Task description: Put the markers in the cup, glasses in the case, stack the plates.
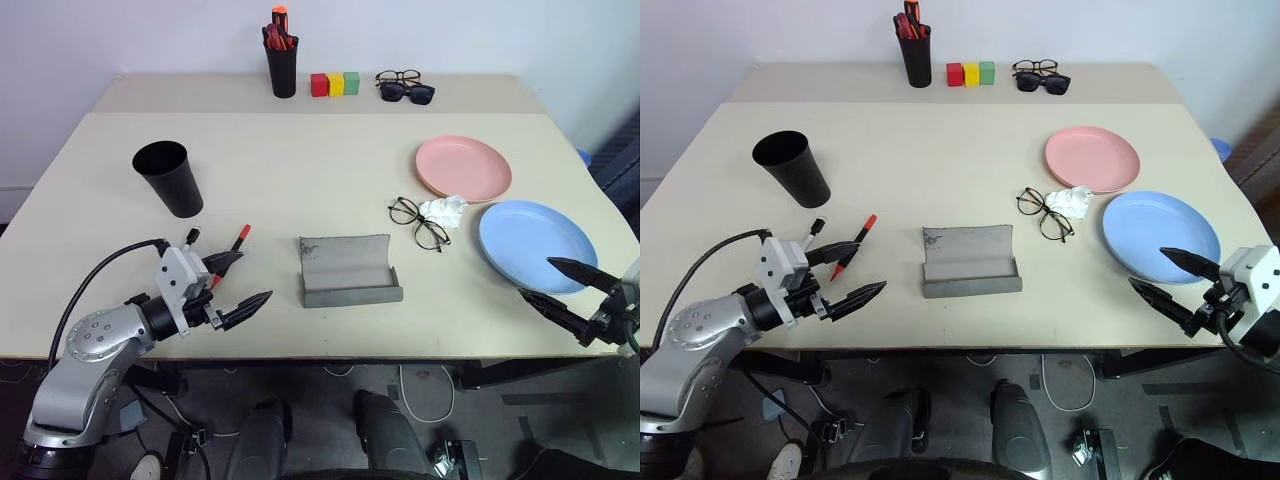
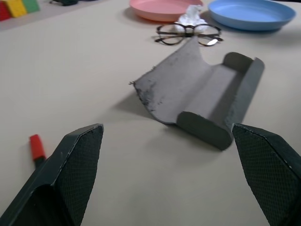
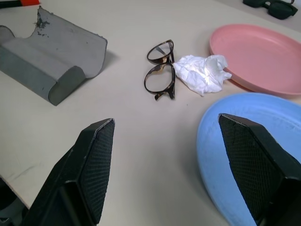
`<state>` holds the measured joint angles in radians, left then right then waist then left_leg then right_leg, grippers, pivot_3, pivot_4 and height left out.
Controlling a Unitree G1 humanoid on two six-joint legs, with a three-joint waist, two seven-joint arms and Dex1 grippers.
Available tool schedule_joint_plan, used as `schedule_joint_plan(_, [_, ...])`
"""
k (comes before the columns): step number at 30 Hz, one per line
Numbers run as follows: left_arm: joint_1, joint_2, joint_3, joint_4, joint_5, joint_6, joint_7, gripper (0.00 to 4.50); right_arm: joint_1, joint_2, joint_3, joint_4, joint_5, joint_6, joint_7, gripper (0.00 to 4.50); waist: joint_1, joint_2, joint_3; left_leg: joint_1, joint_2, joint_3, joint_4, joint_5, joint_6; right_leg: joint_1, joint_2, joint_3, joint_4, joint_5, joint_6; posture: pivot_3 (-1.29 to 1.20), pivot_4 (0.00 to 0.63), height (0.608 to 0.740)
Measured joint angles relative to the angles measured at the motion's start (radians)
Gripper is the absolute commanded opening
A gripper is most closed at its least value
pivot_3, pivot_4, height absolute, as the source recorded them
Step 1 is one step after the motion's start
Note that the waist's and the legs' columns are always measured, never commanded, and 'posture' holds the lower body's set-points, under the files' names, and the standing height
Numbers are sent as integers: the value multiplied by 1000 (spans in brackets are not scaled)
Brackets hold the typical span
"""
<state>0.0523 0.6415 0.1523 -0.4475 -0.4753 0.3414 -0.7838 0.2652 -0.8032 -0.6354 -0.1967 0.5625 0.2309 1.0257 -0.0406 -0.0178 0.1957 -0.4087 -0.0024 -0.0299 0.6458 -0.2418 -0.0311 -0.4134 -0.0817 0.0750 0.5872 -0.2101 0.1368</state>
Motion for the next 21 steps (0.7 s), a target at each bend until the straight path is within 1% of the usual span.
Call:
schedule_joint_plan(6, [-19,-23,-2,0,46,-33,49,4500,-18,0,18,6,-18,-17,0,3580,1,0,0,0,0,0,0,0,0,0,0,0,0,0,0,0,150,740])
schedule_joint_plan(10, [-57,-60,-1,-1,56,6,129,4500,-56,2,42,11,-17,-30,5,3580,0,0,0,0,0,0,1,0,0,1,0,0,0,0,0,0,150,740])
schedule_joint_plan(12, [-98,-70,0,-12,47,101,203,4500,-99,10,67,1,11,-22,7,3580,-1,0,0,1,0,0,2,0,0,2,0,0,1,0,1,0,150,740])
schedule_joint_plan(14, [-176,-73,-1,-23,46,257,300,4500,-160,21,121,-37,44,-11,14,3580,-2,0,0,1,0,-1,3,0,0,1,1,0,5,0,1,0,150,740])
schedule_joint_plan(16, [-266,-37,-25,-22,54,418,358,4500,-213,26,184,-82,55,-14,32,3580,-2,-1,1,2,-1,-2,3,0,0,1,2,0,7,0,2,0,150,740])
schedule_joint_plan(18, [-348,-28,-44,-17,54,534,394,4500,-248,34,231,-96,70,-13,49,3580,0,-1,1,2,-1,-2,3,0,0,1,2,-1,7,-1,3,0,150,740])
schedule_joint_plan(19, [-378,-30,-50,-13,53,578,411,4500,-262,38,250,-100,78,-12,57,3580,1,-1,1,1,-1,-3,3,0,0,1,2,-1,7,-1,3,0,150,740])
schedule_joint_plan(21, [-439,-64,-45,-3,49,683,464,4500,-280,40,283,-112,96,-9,80,3580,2,-2,1,1,-1,-3,3,0,0,1,1,-1,7,-1,3,0,150,740])
